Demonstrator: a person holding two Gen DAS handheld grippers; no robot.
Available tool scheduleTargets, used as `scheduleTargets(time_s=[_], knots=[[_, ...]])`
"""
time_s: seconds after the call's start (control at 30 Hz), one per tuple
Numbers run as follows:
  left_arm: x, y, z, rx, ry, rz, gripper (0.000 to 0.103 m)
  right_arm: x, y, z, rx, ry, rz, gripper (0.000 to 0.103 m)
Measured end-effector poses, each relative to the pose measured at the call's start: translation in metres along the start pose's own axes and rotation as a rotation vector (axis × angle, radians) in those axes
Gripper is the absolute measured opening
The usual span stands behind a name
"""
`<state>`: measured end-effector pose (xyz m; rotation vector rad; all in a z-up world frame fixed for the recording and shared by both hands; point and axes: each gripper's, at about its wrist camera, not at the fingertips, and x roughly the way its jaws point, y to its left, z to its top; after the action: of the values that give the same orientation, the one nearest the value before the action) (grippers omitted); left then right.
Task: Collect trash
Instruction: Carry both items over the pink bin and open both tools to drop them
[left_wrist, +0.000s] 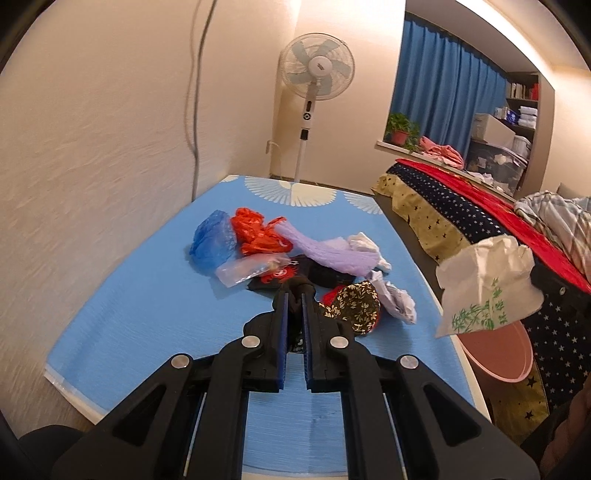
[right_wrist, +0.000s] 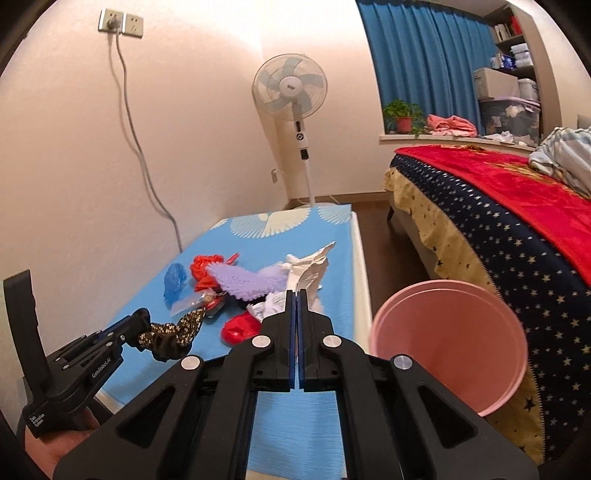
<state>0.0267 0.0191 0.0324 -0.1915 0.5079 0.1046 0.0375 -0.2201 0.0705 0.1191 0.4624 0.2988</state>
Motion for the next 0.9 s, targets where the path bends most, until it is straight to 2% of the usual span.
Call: scheduleTargets(time_s=[0.37, 0.9], knots=[[-0.001, -0.015, 0.003, 0.028, 0.016, -0.041, 0.007, -0.023, -0.037, 0.013, 0.019, -0.019, -0.068, 0.001], [0.014, -0.085, 0.013, 0.138, 0.007, -0.151, 0.007, -0.034, -0.101, 0.026, -0.003, -0.042, -0.205, 0.001]])
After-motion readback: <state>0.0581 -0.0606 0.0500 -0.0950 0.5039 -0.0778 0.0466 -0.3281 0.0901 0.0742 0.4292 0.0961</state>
